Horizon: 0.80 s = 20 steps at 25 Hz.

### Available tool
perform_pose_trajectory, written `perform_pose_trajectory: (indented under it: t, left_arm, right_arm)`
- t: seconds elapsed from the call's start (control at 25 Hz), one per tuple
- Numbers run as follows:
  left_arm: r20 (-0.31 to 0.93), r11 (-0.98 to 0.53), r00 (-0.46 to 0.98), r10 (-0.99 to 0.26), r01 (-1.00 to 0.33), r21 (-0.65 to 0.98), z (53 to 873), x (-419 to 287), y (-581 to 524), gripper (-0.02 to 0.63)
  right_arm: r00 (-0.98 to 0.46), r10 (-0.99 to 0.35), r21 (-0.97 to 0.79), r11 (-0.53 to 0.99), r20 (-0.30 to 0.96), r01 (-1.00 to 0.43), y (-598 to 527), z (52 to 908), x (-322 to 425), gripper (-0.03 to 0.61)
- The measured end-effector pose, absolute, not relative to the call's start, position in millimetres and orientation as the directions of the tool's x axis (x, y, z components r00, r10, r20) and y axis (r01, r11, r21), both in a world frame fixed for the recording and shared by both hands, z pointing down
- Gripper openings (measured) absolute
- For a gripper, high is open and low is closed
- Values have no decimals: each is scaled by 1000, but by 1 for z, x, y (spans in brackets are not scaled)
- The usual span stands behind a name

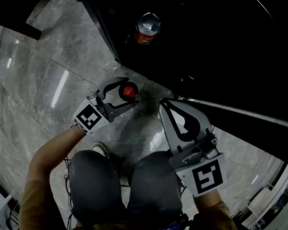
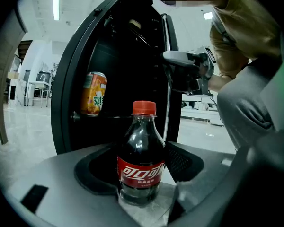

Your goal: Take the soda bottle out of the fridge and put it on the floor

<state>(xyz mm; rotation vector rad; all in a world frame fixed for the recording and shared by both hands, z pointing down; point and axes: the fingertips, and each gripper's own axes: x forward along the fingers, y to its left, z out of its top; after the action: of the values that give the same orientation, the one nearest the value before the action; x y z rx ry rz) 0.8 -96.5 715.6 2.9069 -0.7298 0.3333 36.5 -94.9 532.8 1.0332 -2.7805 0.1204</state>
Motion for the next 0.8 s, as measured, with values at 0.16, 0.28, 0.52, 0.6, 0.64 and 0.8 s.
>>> perform_pose_trajectory:
  t: [0.16,0.28,0.52,0.6,0.64,0.8]
  left_arm:
    - [230,-874,864,-447,-476,92,746,5,-94,302]
    - [223,-876,870,-439,-470,108,765,11,-92,302]
    - [214,-871,874,-437,-471,142,797,20,-91,302]
    - [229,-870,874,-429,-468,156,810,22,-89,302]
    - [237,-869,873,-427,-468,160,816,23,-89,302]
    - [245,-861,864,-440,-483,159,832,23,-90,302]
  right_arm:
    - [-728,-665,5,739,169,-674,-104,552,41,2]
    - [-717,-679,19,728,161,-685,-109,560,45,2]
    - [-681,-714,42,695,163,-718,-119,575,58,2]
    - [-677,-717,48,692,169,-720,-121,579,60,2]
    - [-675,-718,50,691,171,-721,-122,581,61,2]
    - [-660,-730,50,677,177,-735,-121,586,67,2]
